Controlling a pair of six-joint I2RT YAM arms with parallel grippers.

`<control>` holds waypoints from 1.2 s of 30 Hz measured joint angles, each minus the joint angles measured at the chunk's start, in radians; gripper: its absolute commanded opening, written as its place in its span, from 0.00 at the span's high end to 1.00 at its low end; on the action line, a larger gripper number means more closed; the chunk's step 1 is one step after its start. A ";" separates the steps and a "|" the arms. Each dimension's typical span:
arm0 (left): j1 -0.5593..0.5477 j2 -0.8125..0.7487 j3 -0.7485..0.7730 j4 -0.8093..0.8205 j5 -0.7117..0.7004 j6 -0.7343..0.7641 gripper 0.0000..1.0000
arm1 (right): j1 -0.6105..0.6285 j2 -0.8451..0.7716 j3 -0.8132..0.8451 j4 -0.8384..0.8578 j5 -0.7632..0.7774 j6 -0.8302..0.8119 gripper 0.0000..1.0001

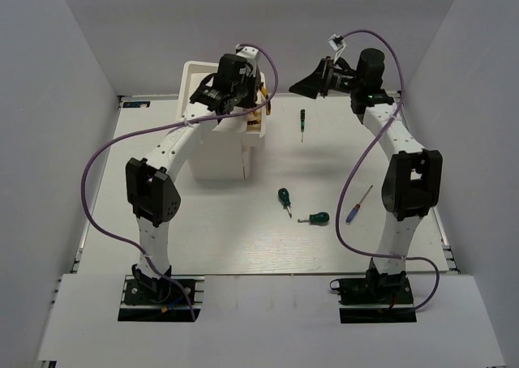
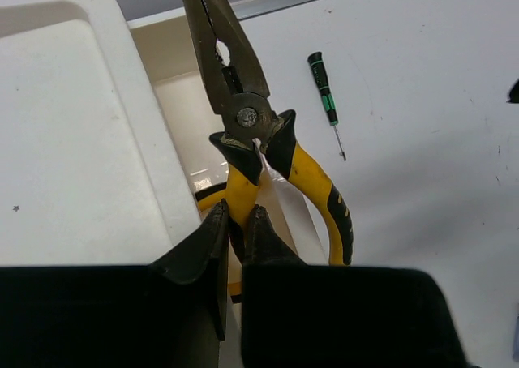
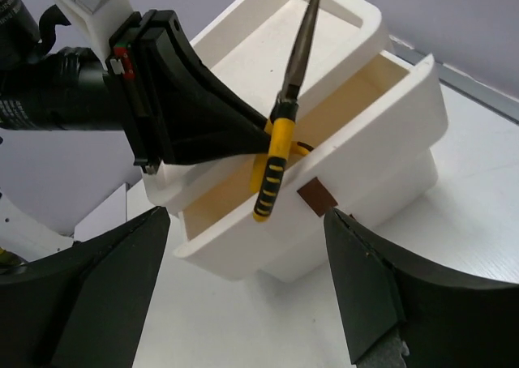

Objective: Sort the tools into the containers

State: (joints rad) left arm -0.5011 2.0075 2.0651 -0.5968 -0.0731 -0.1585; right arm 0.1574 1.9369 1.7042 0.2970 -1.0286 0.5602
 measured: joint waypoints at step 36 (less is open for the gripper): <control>0.014 -0.033 -0.076 0.060 0.060 -0.014 1.00 | 0.164 0.171 0.288 -0.431 0.152 -0.410 0.40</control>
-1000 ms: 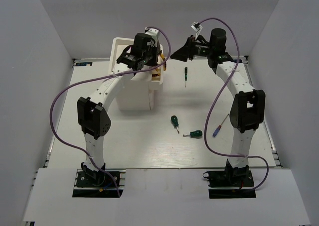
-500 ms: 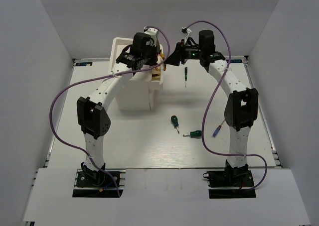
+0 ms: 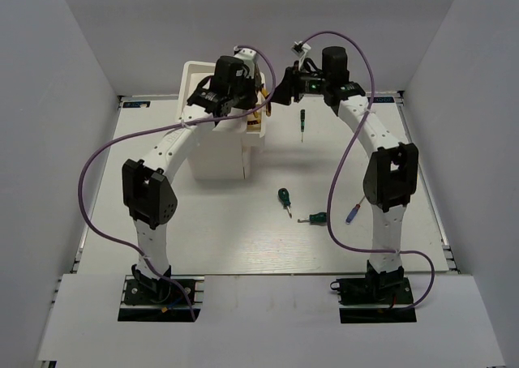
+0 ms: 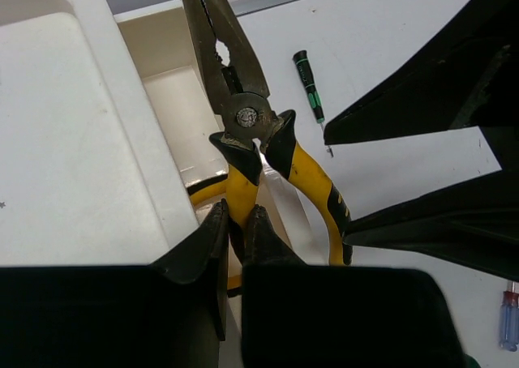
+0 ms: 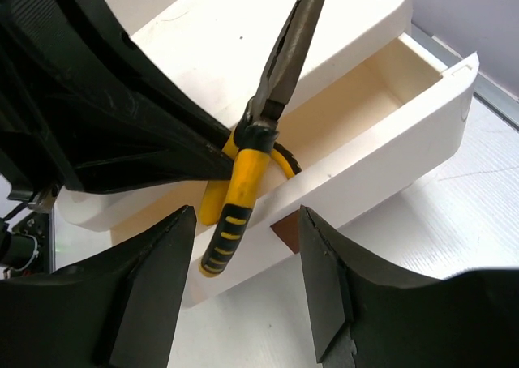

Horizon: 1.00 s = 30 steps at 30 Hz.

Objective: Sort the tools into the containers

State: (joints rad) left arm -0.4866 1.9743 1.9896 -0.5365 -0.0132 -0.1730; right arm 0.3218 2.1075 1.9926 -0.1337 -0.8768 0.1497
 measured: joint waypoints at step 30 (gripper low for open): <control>0.023 -0.027 -0.020 0.029 0.048 -0.012 0.96 | 0.026 0.024 0.029 0.003 -0.013 0.026 1.00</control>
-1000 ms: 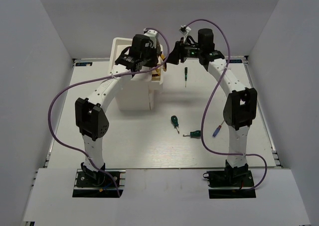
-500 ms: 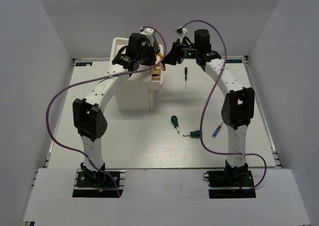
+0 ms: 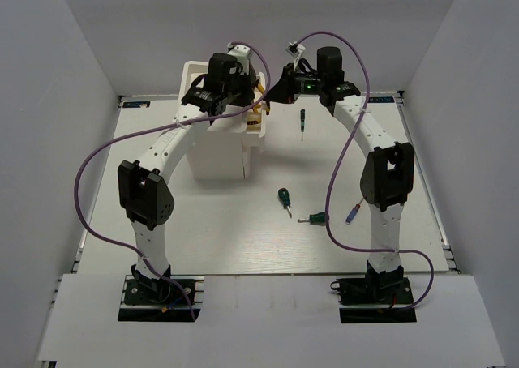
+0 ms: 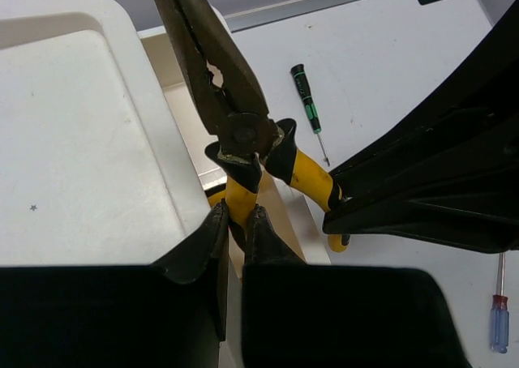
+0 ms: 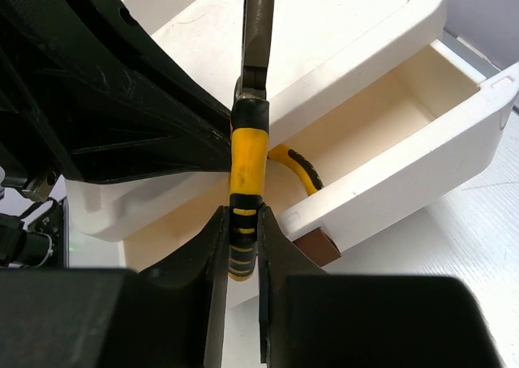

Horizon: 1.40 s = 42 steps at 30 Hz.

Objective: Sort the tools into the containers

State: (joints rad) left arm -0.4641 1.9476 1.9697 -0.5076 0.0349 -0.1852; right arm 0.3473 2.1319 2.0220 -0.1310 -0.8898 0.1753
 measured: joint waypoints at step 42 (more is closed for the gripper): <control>0.006 -0.488 -0.221 0.036 -0.169 -0.006 0.22 | 0.076 -0.091 -0.071 -0.167 0.409 0.447 1.00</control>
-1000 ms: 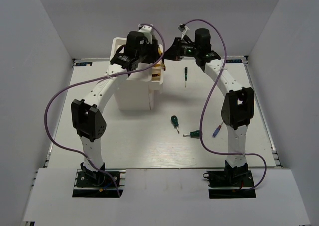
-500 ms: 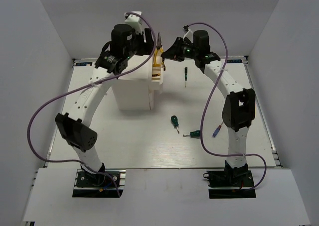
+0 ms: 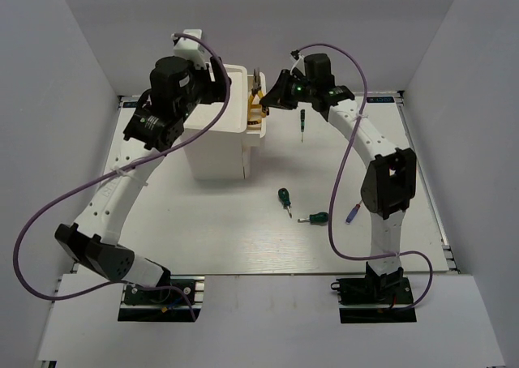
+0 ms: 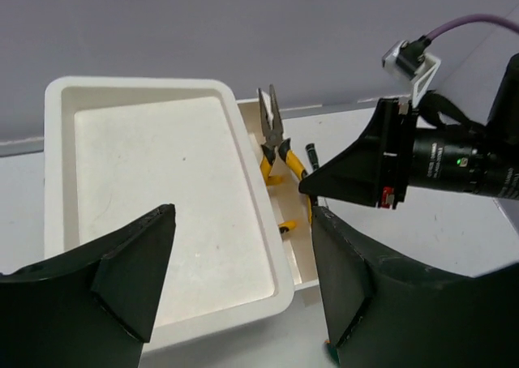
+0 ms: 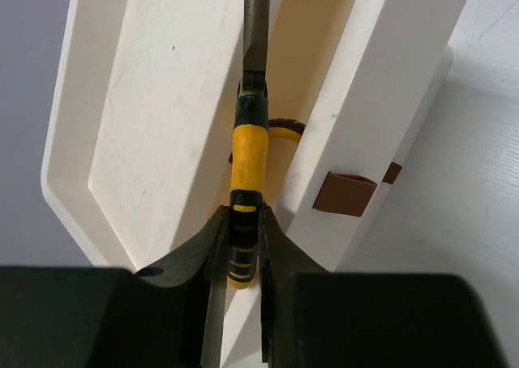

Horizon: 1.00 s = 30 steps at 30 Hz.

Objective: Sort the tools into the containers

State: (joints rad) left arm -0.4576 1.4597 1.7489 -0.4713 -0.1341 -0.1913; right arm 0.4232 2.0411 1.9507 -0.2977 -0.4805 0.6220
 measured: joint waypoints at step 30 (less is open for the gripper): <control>0.339 0.083 -0.159 -0.113 -0.124 -0.292 0.54 | -0.014 -0.088 0.090 -0.100 0.182 -0.420 1.00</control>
State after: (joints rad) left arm -0.1188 1.5429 1.5894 -0.5842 -0.2584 -0.4831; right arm 0.4088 1.9530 2.0403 -0.3981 -0.2989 0.2016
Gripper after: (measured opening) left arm 0.383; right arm 0.005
